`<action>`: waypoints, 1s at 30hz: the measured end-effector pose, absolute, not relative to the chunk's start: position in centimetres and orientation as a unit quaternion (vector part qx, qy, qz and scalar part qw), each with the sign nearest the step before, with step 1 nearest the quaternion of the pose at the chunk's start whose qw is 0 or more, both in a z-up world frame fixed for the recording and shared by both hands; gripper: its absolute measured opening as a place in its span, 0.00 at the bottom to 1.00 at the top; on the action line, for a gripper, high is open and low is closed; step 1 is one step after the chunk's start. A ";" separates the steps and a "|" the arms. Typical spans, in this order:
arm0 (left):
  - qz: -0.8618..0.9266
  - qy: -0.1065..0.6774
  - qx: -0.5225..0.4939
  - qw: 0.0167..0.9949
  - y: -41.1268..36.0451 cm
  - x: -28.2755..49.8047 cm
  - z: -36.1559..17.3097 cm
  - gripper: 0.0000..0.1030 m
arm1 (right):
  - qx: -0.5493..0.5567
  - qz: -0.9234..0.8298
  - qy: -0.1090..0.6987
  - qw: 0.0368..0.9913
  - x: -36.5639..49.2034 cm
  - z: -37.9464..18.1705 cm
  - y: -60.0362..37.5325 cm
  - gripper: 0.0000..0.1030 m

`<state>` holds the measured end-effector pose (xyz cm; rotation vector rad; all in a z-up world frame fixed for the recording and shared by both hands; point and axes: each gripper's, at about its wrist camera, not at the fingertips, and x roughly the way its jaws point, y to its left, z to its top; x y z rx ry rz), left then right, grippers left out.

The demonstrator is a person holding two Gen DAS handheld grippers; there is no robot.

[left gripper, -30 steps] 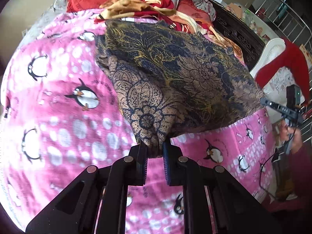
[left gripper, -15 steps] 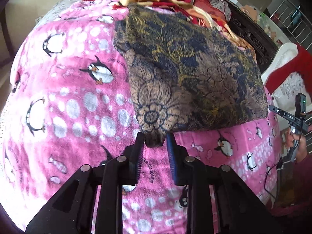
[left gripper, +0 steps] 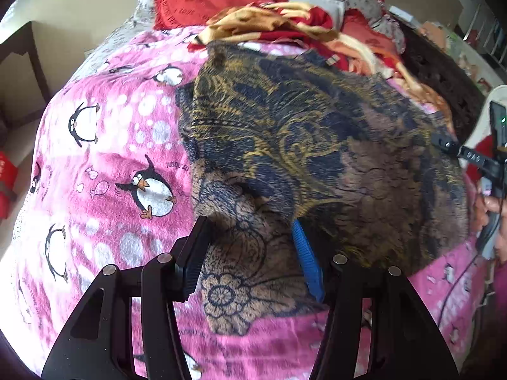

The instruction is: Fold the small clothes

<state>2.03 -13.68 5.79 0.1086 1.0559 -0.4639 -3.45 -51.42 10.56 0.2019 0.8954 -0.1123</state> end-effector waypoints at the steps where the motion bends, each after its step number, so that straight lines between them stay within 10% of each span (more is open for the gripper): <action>1: -0.210 0.502 0.057 0.837 -14.0 2.3 5.4 0.52 | 0.093 -0.055 0.429 0.897 -2.8 10.2 -51.4 0.27; 30: -0.194 0.506 0.051 0.839 -14.1 2.9 4.1 0.58 | 0.043 0.030 0.466 0.883 8.5 8.5 -38.1 0.30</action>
